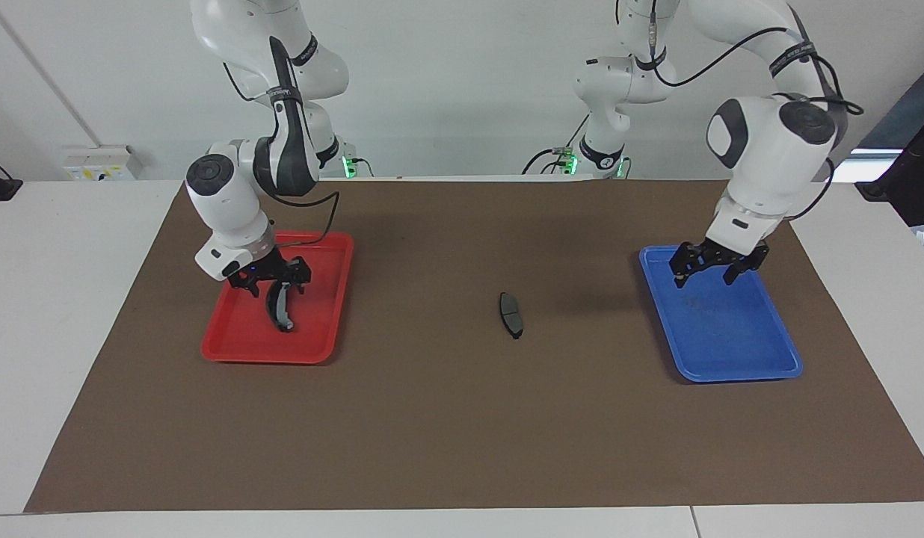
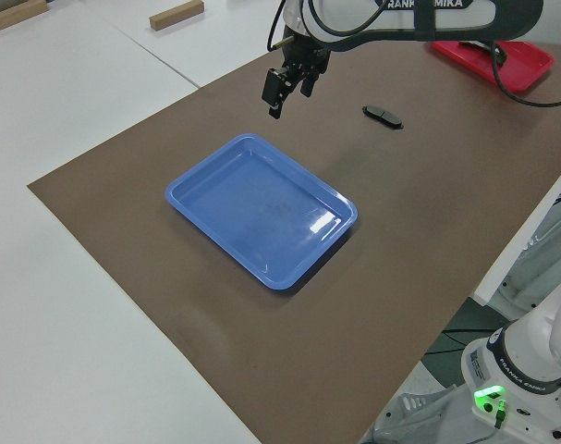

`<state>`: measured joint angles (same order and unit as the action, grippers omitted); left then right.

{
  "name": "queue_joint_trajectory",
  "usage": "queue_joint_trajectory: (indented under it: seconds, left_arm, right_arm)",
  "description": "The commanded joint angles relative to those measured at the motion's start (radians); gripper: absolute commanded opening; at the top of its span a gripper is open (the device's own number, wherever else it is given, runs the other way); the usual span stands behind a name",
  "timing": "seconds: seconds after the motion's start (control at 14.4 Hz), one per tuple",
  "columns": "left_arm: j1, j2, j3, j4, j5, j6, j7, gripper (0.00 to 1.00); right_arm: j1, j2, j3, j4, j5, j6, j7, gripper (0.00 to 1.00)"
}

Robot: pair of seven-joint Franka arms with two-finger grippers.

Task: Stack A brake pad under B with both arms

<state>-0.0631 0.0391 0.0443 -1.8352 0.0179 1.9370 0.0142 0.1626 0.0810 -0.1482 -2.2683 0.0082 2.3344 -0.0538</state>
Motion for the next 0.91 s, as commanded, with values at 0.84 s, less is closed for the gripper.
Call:
queue_joint_trajectory:
  seconds: [0.84]
  left_arm:
    - [0.046, -0.084, -0.004, 0.119, 0.002, -0.322, 0.027, 1.0]
  right_arm:
    - [-0.037, 0.037, 0.002, -0.013, 0.012, 0.045, -0.055, 0.68]
